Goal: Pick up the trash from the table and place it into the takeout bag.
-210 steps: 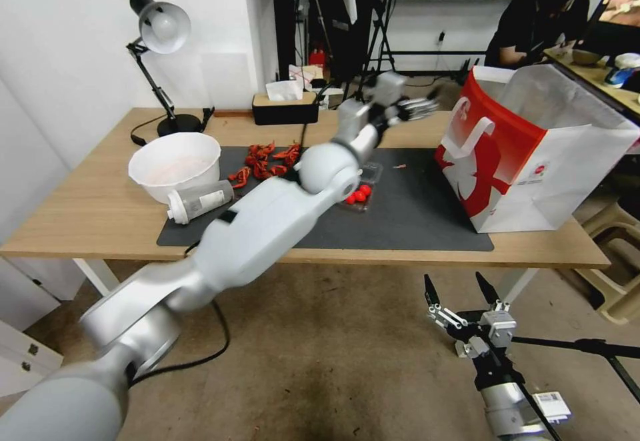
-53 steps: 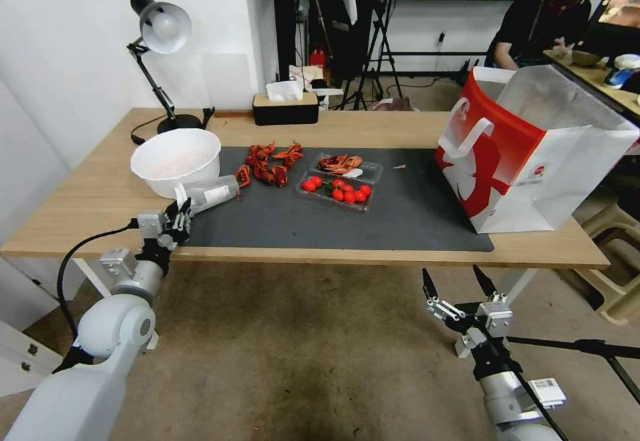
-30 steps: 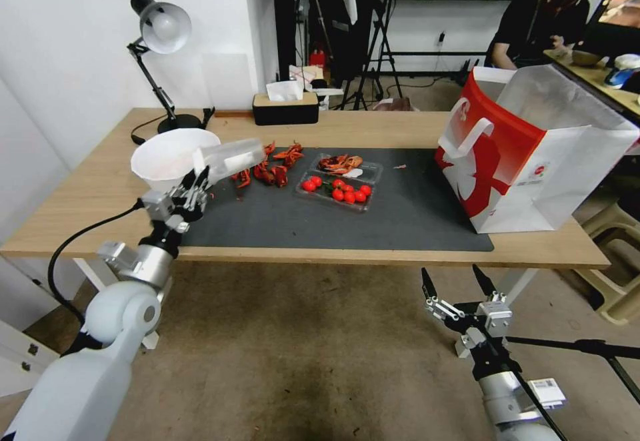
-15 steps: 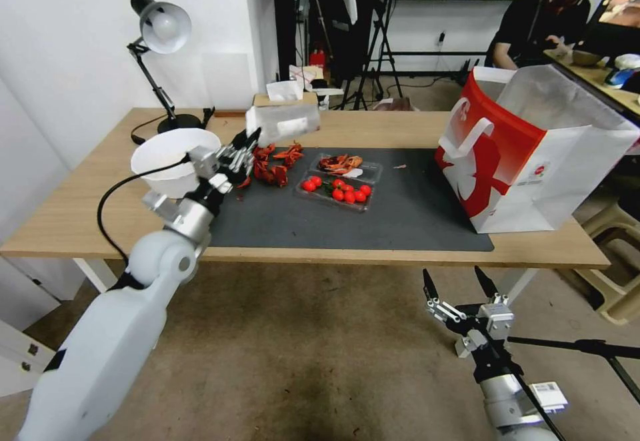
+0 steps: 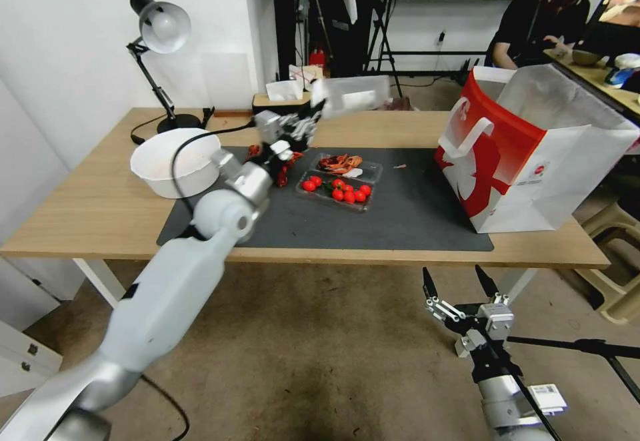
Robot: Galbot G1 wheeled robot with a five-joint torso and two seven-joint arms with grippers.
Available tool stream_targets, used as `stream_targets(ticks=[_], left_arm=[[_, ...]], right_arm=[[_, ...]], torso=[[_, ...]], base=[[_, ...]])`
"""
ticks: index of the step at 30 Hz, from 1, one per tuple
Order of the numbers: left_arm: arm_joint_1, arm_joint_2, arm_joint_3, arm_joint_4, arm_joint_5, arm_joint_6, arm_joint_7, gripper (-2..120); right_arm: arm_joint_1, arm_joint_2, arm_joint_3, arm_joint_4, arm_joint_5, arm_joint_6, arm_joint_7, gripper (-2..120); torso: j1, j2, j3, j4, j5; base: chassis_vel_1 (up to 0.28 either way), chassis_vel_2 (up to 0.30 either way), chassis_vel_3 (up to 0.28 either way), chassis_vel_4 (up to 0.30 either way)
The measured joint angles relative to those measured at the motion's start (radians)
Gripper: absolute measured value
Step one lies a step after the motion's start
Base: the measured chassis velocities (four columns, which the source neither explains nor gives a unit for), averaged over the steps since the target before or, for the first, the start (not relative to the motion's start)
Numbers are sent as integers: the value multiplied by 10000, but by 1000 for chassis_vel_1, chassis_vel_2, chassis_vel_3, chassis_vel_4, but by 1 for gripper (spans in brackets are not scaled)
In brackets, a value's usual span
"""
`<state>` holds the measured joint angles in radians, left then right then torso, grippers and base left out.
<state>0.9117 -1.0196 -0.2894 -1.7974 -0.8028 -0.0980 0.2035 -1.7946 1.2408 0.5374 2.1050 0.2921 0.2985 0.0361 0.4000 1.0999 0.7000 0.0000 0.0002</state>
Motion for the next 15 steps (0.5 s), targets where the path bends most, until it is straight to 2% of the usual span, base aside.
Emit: stream_targets(ticks=[2, 3, 5, 9, 13, 15], left_arm=[[-243, -21, 175, 76, -119, 61, 2, 17], [-459, -73, 341, 154, -220, 100, 2, 17], [-1263, -323, 970, 460, -367, 152, 20, 17], [-1927, -613, 1578, 786, -426, 157, 30, 17], [-3602, -1457, 3128, 1835, -539, 152, 28, 17], [-3794, -1543, 3279, 1962, -542, 149, 30, 17]], right_arm=[[-11, 32, 0, 12, -32, 1, 2, 100], [-21, 58, -2, 18, -61, 2, 3, 100], [-33, 140, -25, 66, -152, 2, 12, 100], [-31, 204, -29, 99, -210, 1, 29, 100], [-86, 364, 17, 200, -295, -12, 56, 100], [-100, 381, 38, 212, -298, -12, 58, 100]], torso=[[0, 0, 0, -3, -1], [0, 0, 0, 4, -2], [0, 0, 0, -1, -1], [0, 0, 0, 2, 0], [0, -1, 1, 0, -1], [0, 0, 0, 0, -1]], base=[[0, 0, 0, 0], [0, 0, 0, 0], [0, 0, 0, 0], [0, 0, 0, 0], [0, 0, 0, 0], [0, 0, 0, 0]])
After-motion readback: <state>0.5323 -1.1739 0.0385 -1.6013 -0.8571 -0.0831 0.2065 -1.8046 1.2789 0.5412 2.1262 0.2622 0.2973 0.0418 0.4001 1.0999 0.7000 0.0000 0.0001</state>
